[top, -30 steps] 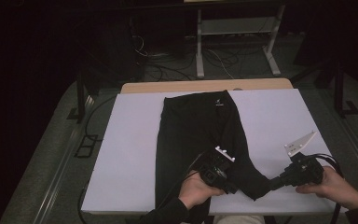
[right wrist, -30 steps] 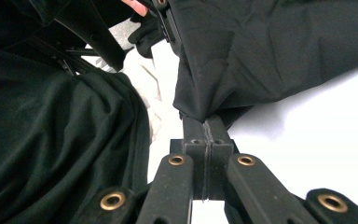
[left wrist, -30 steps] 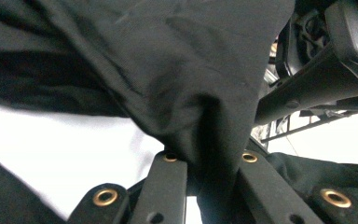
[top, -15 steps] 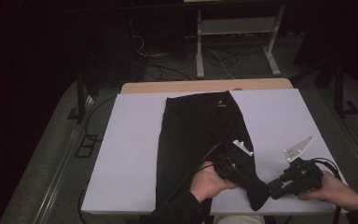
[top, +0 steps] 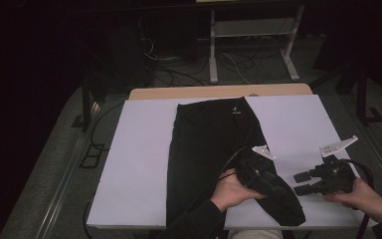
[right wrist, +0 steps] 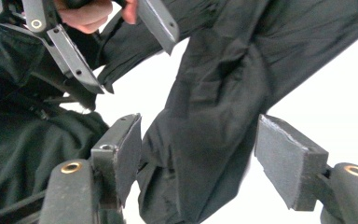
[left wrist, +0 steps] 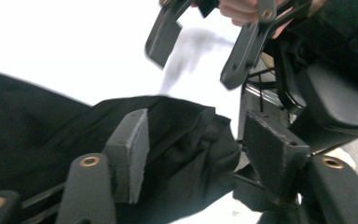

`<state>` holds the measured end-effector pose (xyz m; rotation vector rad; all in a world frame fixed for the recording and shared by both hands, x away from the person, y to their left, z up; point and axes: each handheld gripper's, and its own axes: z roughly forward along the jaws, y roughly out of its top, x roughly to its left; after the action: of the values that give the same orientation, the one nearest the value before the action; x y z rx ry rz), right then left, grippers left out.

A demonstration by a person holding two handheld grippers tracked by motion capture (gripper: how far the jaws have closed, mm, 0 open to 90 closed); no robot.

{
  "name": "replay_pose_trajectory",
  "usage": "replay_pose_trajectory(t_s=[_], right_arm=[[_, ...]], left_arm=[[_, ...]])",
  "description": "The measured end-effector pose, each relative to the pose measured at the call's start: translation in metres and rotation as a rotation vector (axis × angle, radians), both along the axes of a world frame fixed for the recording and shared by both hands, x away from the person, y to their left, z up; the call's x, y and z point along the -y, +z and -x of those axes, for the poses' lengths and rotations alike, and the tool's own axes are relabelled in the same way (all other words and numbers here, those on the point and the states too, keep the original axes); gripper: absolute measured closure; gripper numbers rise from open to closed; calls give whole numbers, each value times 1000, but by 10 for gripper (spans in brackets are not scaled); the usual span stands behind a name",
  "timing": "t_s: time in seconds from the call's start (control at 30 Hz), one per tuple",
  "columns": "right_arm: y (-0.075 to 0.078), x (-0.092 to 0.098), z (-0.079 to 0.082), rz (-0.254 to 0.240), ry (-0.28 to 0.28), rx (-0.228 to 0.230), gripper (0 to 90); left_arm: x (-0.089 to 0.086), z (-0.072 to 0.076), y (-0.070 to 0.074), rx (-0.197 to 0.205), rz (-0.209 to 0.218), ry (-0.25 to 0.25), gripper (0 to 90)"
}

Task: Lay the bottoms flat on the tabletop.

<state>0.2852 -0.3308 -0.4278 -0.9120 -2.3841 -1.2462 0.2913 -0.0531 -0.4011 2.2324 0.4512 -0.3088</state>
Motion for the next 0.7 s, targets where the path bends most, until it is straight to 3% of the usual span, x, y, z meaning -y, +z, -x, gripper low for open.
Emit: replay_pose_trajectory(t_s=[0.13, 0.27, 0.43, 0.7], right_arm=[[-2, -1, -2, 14, -36, -4, 301], [-7, -5, -5, 45, -53, -14, 301], [-13, -5, -5, 53, -63, -28, 301], [-20, -8, -2, 77, -47, -44, 293]], left_arm=[[-17, -1, -10, -11, 0, 49, 371], [-22, 6, -25, -22, -2, 50, 375], [-14, 15, -38, -4, -21, 27, 365], [17, 37, -53, 51, -29, 13, 327]])
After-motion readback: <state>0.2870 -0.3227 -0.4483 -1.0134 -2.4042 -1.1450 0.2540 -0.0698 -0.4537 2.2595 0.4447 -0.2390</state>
